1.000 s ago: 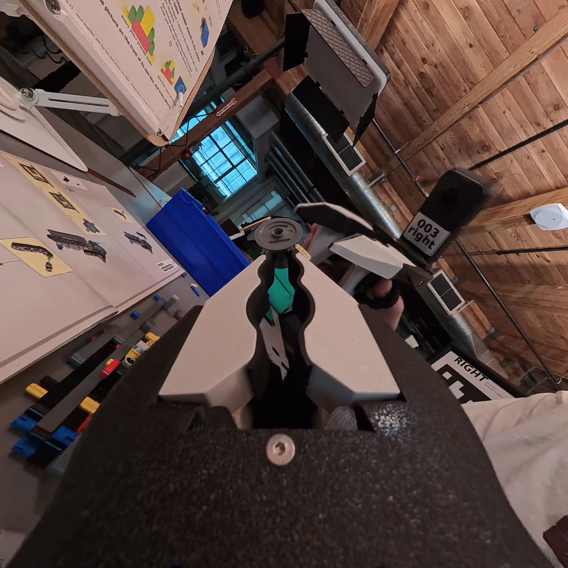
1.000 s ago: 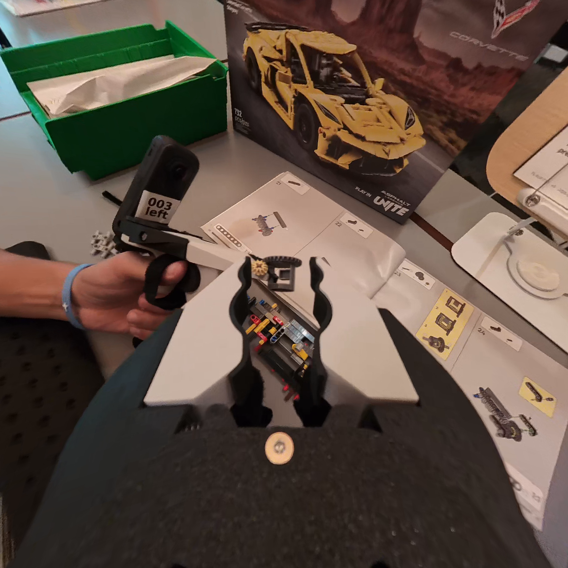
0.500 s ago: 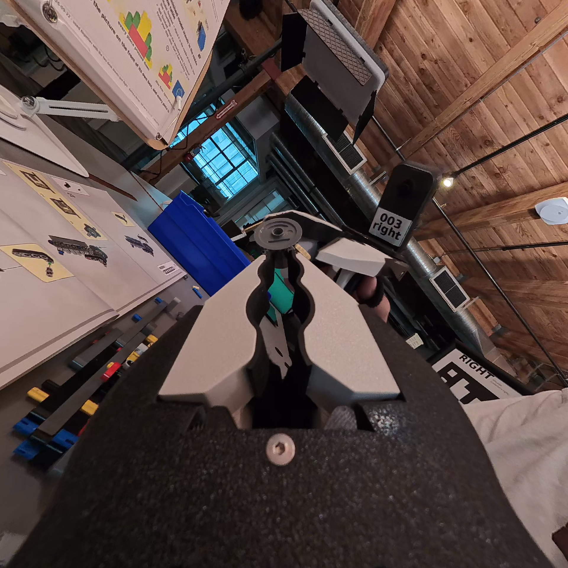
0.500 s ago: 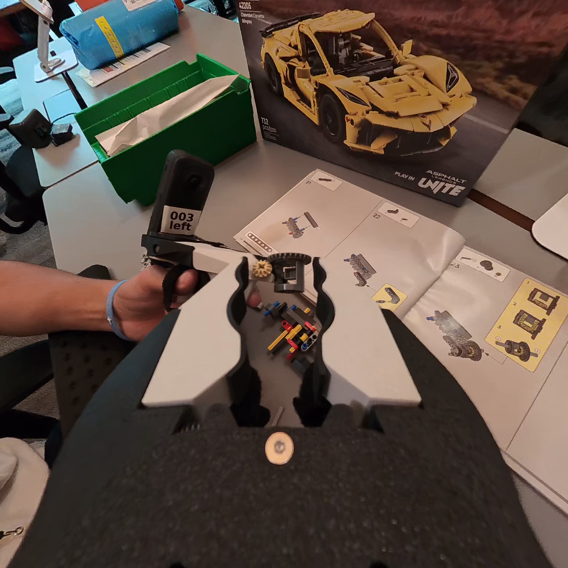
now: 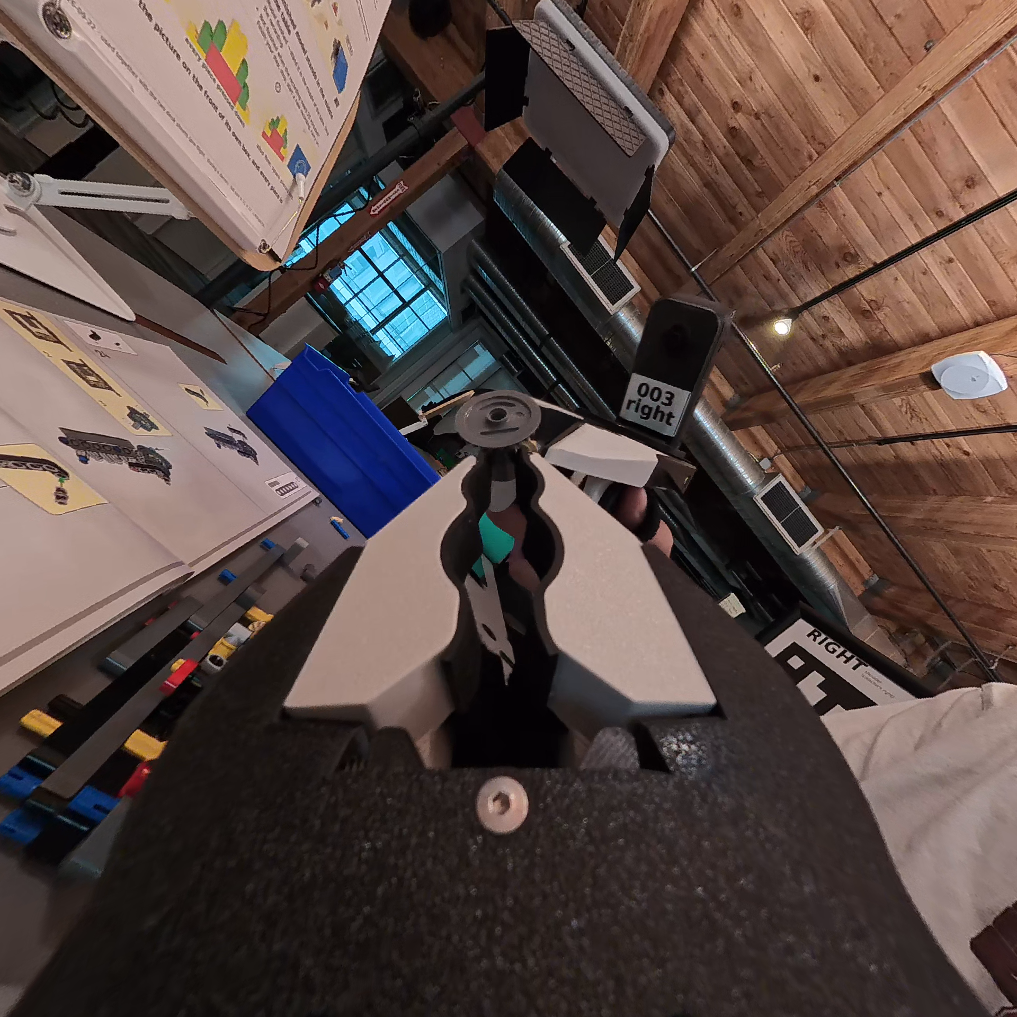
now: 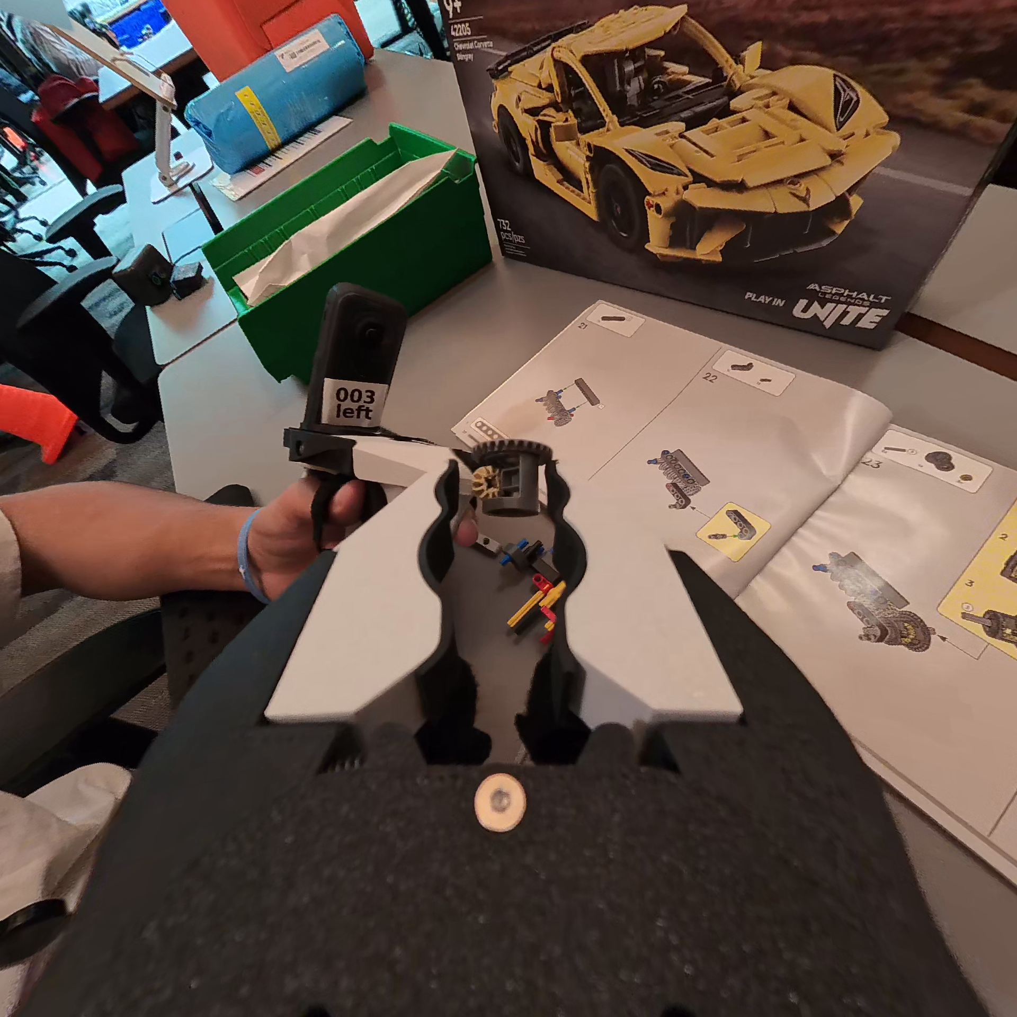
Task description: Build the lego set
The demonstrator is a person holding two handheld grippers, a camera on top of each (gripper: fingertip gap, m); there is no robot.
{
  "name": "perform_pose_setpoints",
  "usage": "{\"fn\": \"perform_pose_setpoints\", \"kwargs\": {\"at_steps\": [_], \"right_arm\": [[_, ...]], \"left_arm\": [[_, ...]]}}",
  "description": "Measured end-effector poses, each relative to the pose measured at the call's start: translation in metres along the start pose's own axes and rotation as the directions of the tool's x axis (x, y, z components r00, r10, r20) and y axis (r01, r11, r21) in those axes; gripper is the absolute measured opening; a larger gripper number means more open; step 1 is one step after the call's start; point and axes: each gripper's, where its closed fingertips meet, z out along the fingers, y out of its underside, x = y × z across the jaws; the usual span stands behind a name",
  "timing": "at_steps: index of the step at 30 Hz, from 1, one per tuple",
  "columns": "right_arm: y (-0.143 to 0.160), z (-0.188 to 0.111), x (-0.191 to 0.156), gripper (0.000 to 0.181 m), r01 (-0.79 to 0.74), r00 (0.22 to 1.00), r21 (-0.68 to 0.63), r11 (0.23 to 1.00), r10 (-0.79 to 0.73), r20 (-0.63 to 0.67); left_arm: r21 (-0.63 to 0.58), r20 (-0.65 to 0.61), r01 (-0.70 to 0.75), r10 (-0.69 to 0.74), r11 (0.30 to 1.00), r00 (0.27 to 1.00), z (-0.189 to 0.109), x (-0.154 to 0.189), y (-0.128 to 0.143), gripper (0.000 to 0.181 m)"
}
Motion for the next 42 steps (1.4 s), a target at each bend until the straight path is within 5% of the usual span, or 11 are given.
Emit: {"fn": "perform_pose_setpoints", "kwargs": {"at_steps": [9,18,25,42], "right_arm": [[-0.02,-0.022,-0.007,0.03,-0.064,0.99,0.104,0.993,0.05,0.128],[-0.012,-0.023,-0.01,0.013,-0.096,0.976,0.053,0.994,0.084,0.2],[-0.014,-0.028,-0.026,0.019,-0.153,0.938,0.036,0.988,0.134,0.321],[-0.004,-0.023,-0.024,0.017,-0.151,0.933,-0.016,0.988,0.148,0.327]], "left_arm": [[0.005,-0.045,0.006,-0.006,1.0,0.999,0.0,0.008,-0.001,0.007],[-0.006,-0.101,0.005,-0.006,1.0,0.995,0.002,0.018,0.001,0.008],[-0.011,-0.185,0.013,-0.015,1.0,0.983,0.002,0.034,0.001,0.008],[-0.031,-0.167,-0.006,0.0,0.999,0.986,0.004,0.031,0.006,0.008]]}}
